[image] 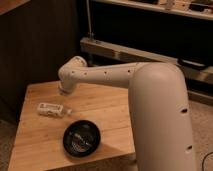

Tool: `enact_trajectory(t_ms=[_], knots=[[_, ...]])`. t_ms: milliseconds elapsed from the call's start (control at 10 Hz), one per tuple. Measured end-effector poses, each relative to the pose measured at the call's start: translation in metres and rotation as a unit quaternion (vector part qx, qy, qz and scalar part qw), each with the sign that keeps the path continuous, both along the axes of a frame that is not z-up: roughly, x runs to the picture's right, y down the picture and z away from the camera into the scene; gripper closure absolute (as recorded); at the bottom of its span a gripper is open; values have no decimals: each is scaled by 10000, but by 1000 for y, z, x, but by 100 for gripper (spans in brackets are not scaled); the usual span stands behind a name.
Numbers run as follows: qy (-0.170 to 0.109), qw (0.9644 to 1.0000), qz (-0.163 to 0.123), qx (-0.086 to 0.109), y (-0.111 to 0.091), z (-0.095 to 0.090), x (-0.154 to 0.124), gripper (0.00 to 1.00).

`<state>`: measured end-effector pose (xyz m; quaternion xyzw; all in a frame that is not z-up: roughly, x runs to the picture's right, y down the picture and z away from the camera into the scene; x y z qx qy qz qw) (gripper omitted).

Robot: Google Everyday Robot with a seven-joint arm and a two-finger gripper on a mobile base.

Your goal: Place the bottle in the ceramic bowl

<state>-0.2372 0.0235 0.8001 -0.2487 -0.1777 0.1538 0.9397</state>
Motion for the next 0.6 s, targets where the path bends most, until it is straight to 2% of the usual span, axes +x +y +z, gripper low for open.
enact_trajectory(t_ms=[400, 600], knots=[[-60, 10000, 39, -8, 3, 1, -1, 35], [-287, 9995, 143, -58, 22, 12, -8, 35]])
